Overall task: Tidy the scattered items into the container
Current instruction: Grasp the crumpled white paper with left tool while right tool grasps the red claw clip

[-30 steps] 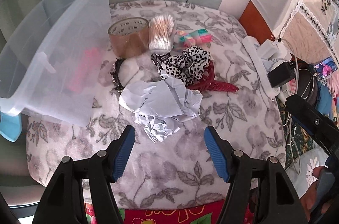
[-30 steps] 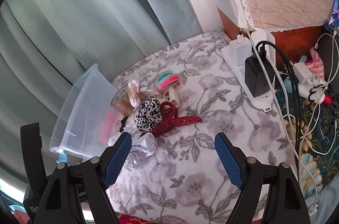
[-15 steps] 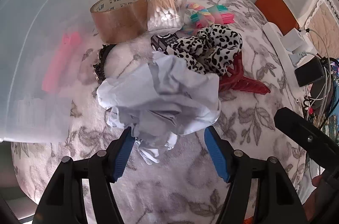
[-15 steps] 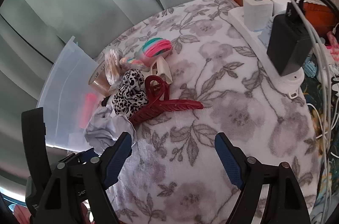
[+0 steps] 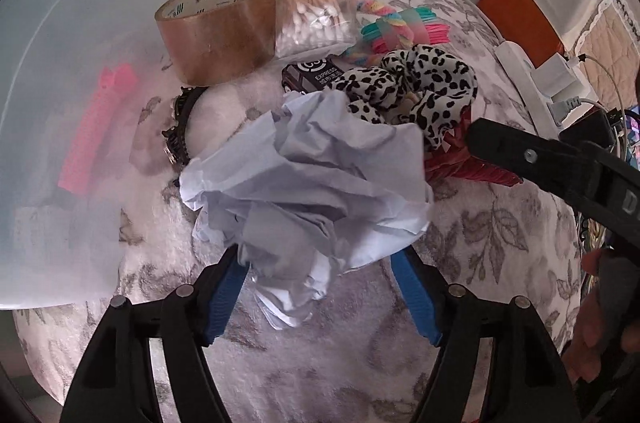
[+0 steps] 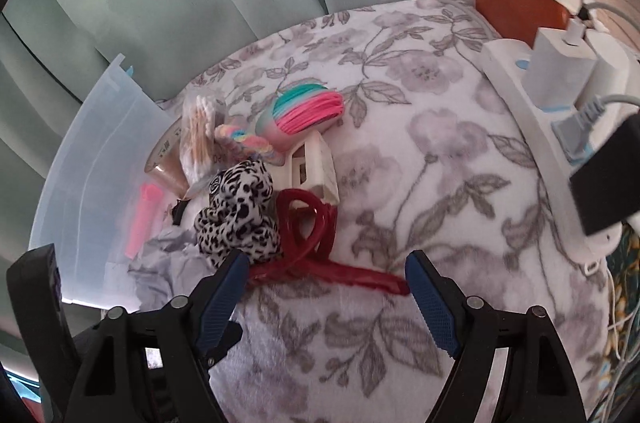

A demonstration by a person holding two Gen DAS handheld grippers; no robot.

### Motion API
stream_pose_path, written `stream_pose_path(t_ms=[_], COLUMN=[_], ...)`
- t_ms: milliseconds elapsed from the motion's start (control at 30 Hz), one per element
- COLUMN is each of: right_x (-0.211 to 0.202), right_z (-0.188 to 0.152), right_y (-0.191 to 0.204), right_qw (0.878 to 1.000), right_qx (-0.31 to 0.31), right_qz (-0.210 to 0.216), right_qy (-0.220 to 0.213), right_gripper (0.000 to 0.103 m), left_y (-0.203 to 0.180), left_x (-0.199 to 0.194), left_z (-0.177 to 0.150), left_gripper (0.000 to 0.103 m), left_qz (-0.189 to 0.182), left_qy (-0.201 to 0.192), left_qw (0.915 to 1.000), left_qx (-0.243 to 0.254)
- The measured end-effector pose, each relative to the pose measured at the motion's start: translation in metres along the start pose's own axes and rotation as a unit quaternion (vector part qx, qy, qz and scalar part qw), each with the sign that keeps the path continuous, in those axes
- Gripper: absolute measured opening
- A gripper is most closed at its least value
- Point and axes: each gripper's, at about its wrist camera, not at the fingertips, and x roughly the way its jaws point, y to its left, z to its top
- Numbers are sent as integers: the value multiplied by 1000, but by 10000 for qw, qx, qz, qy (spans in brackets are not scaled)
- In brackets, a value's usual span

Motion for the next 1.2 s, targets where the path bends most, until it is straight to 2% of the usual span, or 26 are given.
stream_pose_path(t_ms=[133, 333, 467, 800, 833, 867, 933, 967, 1067, 1200], right_x=[17, 29, 30, 21, 18, 15, 9, 6, 2, 4], right_z=[4, 5, 6, 0, -2, -4, -7, -9, -12, -11], right_y=[-2, 4, 9, 0, -2, -4, -8, -9, -10, -9], right_qw=[9996, 9989, 9984, 9991, 9991, 9992, 9992, 9991, 9992, 9992], right_qx=[104, 54, -56, 135, 169, 193, 231, 237, 221, 201], right_qz=[-218, -442, -542, -373, -357, -334, -288, -313, -286, -288], right_qy=[162, 163, 152, 156, 147, 138, 142, 152, 168, 191], right_gripper=[84, 85, 83, 80, 79, 71, 63, 61, 51, 51], left_y=[6, -2, -4, -6, -6, -6, -2, 5, 6, 7], left_x=[5, 3, 4, -10, -12, -13, -16, -18, -23, -25], left_z=[0, 4, -1, -14, -16, -17, -15, -6, -8, -11], left_gripper=[76, 76, 76, 72, 71, 71, 71, 71, 71, 71], left_qz=[-135, 188, 255, 237, 240, 241, 226, 226, 221, 241], left_qy=[102, -47, -50, -155, -156, -157, -159, -158, -194, -210], left_qw=[9997, 9998, 9996, 9995, 9995, 9995, 9996, 9996, 9995, 9995], left_qx=[-161, 67, 125, 112, 109, 99, 85, 80, 66, 68])
